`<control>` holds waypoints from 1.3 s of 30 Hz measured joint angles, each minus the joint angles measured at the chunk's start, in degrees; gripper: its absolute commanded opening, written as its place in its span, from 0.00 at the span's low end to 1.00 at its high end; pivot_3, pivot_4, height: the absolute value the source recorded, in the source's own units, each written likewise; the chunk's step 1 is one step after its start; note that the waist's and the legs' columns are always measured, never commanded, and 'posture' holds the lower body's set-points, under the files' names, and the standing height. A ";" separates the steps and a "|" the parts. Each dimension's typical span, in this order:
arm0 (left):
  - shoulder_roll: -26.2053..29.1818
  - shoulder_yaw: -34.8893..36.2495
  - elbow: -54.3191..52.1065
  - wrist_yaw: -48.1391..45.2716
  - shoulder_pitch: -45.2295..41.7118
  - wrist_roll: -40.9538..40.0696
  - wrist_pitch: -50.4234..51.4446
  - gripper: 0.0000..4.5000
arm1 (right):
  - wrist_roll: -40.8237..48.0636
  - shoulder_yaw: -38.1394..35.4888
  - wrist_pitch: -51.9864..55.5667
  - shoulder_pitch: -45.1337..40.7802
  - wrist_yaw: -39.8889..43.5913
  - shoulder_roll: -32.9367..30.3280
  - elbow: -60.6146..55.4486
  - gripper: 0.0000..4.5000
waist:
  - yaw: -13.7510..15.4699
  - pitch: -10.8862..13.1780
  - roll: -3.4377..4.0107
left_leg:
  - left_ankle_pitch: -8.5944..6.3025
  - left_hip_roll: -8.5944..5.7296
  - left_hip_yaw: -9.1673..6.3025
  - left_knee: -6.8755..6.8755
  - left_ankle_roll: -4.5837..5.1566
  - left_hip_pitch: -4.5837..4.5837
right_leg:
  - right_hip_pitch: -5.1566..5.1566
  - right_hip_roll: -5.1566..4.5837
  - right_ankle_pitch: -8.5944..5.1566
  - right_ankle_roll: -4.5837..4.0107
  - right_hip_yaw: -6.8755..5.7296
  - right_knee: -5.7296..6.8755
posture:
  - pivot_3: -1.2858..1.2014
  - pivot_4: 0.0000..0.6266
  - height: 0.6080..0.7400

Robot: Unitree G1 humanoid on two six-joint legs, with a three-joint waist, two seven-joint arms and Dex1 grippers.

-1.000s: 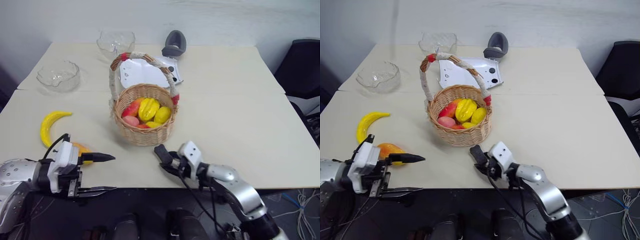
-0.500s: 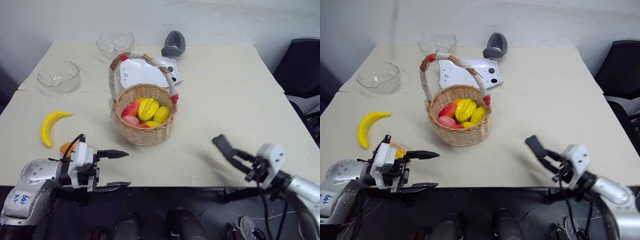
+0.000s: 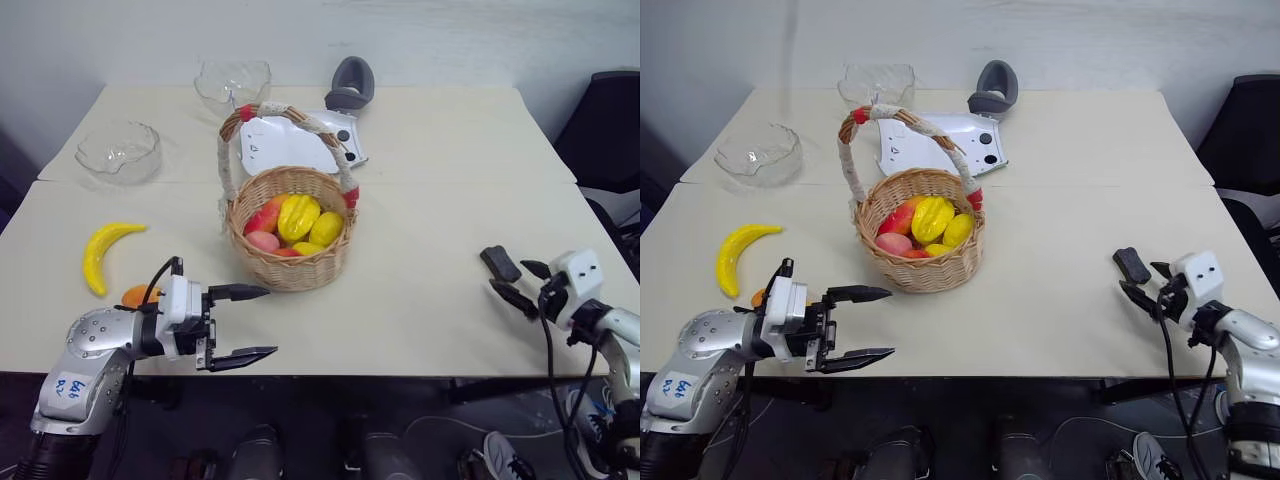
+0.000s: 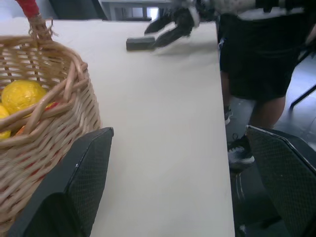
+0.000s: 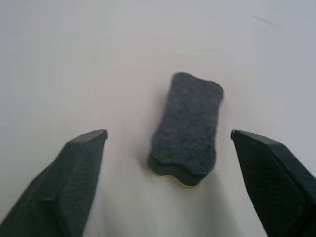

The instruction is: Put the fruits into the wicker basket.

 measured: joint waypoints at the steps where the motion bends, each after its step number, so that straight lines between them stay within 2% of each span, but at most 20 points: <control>1: 1.23 1.81 2.49 -0.02 0.06 0.52 -0.43 1.00 | 1.09 -1.48 -0.76 1.40 1.03 -0.18 -1.62 0.99 | -0.01 0.00 0.00 | 0.00 0.00 0.00 0.00 0.00 0.01 | 0.01 0.00 0.00 0.00 0.00 0.00 | 0.52 0.24 1.00; 3: 2.57 5.79 5.79 0.52 0.00 0.59 -0.65 1.00 | 4.52 -4.15 -0.18 3.58 1.76 0.01 -6.69 0.99 | -0.32 0.02 0.02 | -0.02 0.01 0.10 0.01 0.00 0.03 | -0.01 -0.02 0.01 0.01 0.09 0.00 | 0.52 0.24 1.00; 5: 3.24 9.75 7.15 1.17 1.40 0.50 -1.32 1.00 | 9.78 -5.56 2.70 6.96 1.41 2.42 -17.39 0.99 | -1.02 0.00 -0.01 | -0.03 0.11 0.10 0.00 -0.03 0.14 | 0.11 0.00 0.02 0.02 0.12 0.00 | 0.52 0.24 1.00; 7: 3.10 13.35 7.33 2.13 4.78 0.47 -2.19 1.00 | 12.77 -2.06 3.86 12.21 2.09 5.02 -29.73 0.99 | -1.56 -0.03 -0.06 | -0.07 0.24 0.09 -0.07 -0.11 0.22 | 0.14 0.04 0.02 0.00 0.10 0.03 | 0.52 0.24 1.00; 10: 1.12 21.03 8.22 5.63 9.88 -0.38 -2.19 1.00 | 13.73 7.80 3.50 17.05 5.59 8.83 -40.57 0.99 | -1.81 -0.01 -0.07 | -0.10 0.31 0.11 -0.08 -0.15 0.19 | 0.07 0.08 0.00 -0.04 0.06 0.09 | 0.52 0.24 1.00; 14: -0.70 35.29 10.94 10.64 18.71 -3.09 -0.39 1.00 | 12.19 14.72 -1.39 13.29 7.17 13.41 -43.80 0.99 | -2.20 -0.01 -0.28 | -0.11 0.30 0.24 -0.03 -0.11 0.25 | 0.08 0.02 0.02 -0.11 0.09 0.02 | 0.52 0.24 1.00; 17: -2.20 43.65 16.36 16.39 22.28 -5.26 3.62 1.00 | 10.60 18.00 -3.82 9.51 6.74 16.37 -43.86 0.99 | -1.78 -0.02 -0.36 | -0.13 0.30 0.24 -0.04 -0.10 0.25 | 0.06 0.00 -0.02 -0.23 0.07 -0.01 | 0.52 0.24 1.00; 21: -5.04 50.58 20.60 24.48 25.79 -6.26 7.78 1.00 | 10.72 20.14 -3.69 5.63 4.74 18.75 -44.14 0.99 | -1.39 -0.09 -0.48 | -0.22 0.29 0.23 -0.04 -0.08 0.25 | 0.02 -0.13 -0.03 -0.31 0.01 -0.04 | 0.52 0.24 1.00; 25: -7.22 51.62 19.09 31.35 26.26 -8.43 14.54 1.00 | 10.80 21.90 -3.69 3.89 4.86 18.74 -45.14 0.99 | -0.28 -0.39 -0.95 | -0.46 0.30 0.17 -0.04 -0.35 0.23 | 0.02 -0.22 -0.10 -0.48 -0.14 -0.07 | 0.52 0.24 1.00; 26: -7.02 51.27 18.14 32.38 26.26 -8.41 15.92 1.00 | 10.80 22.11 -3.65 3.60 4.79 18.74 -45.24 0.99 | -0.12 -0.44 -1.03 | -0.47 0.31 0.15 -0.05 -0.36 0.23 | 0.02 -0.22 -0.25 -0.79 -0.17 -0.07 | 0.52 0.24 1.00; 29: -3.15 49.15 17.53 35.68 21.72 -9.40 21.97 1.00 | 10.76 22.62 -3.39 3.00 4.32 18.76 -45.23 0.99 | 0.30 -0.56 -1.23 | -0.45 0.33 0.01 -0.04 -0.36 0.23 | 0.08 -0.22 -0.48 -1.33 -0.31 -0.06 | 0.52 0.24 1.00; 34: 9.01 40.59 19.10 43.42 3.34 -12.46 40.67 1.00 | 9.92 23.60 -3.46 1.34 3.82 18.84 -44.49 0.99 | 0.21 -0.66 -1.35 | -0.37 0.33 0.02 -0.05 -0.34 0.23 | 0.19 -0.33 -0.43 -1.49 -0.41 -0.10 | 0.52 0.24 1.00; 37: 10.93 33.92 23.85 44.94 -7.08 -11.52 44.04 1.00 | 9.53 23.62 -3.50 0.63 3.23 18.92 -43.50 0.99 | -0.34 -0.69 -1.35 | -0.37 0.27 0.32 -0.17 -0.31 0.24 | 0.08 -0.54 0.11 -0.51 -0.52 -0.07 | 0.52 0.24 1.00; 39: 11.75 27.04 32.14 45.81 -15.62 -7.57 43.64 1.00 | 8.84 23.83 -3.54 0.57 2.63 19.04 -42.98 0.99 | -0.46 -0.60 -1.19 | -0.25 0.29 0.44 -0.22 -0.11 0.17 | -0.14 -0.52 0.09 -0.53 -0.58 0.02 | 0.52 0.24 1.00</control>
